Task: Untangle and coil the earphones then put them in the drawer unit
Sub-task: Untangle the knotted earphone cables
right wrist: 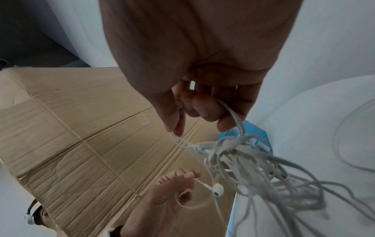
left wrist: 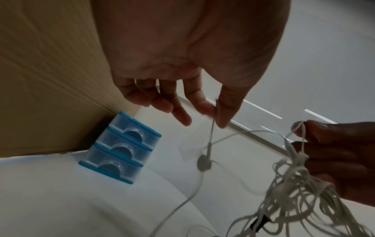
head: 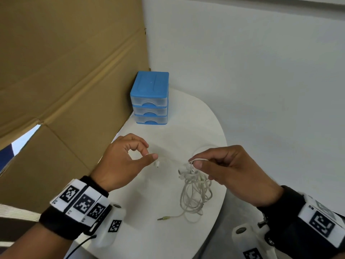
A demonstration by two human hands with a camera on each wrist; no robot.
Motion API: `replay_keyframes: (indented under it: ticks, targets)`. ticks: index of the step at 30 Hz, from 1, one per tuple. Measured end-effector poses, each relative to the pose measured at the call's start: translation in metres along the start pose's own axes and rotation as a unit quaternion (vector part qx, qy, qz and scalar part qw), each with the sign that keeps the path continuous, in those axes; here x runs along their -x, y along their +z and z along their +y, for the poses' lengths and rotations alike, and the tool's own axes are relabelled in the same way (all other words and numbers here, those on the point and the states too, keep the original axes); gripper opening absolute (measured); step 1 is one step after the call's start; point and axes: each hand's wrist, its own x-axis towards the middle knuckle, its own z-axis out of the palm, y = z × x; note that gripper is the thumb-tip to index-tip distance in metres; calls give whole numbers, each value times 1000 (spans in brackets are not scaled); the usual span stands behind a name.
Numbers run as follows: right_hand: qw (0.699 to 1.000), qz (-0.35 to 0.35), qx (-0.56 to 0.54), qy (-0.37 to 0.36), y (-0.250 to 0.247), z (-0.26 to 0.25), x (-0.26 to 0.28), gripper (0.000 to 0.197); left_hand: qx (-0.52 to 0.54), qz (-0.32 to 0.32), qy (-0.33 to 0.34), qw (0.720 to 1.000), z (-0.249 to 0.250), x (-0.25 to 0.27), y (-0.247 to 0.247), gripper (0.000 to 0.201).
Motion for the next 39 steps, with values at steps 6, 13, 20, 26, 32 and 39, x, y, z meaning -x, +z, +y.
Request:
replay_keyframes:
  ticks: [6, 13, 20, 26, 32, 39]
  targets:
    - [999, -15, -48, 16, 4, -4, 2, 18, 96, -165, 29, 981, 19, 19, 21, 51]
    - [998, 27, -35, 44, -1, -7, 2, 14, 107, -231, 63, 965, 32, 35, 37, 14]
    - [993, 39, -83, 77, -4, -7, 0, 15, 174, -237, 38, 955, 37, 27, 24, 16]
    - [990, 20, -106, 89, -1, -9, -1, 24, 259, -248, 10, 933, 42, 26, 15, 16]
    - [989, -6, -119, 88, -2, -11, 0, 23, 211, -248, -43, 944, 47, 25, 13, 19]
    - [988, 0, -115, 101, -1, -10, -1, 25, 209, -313, -14, 926, 49, 26, 9, 3]
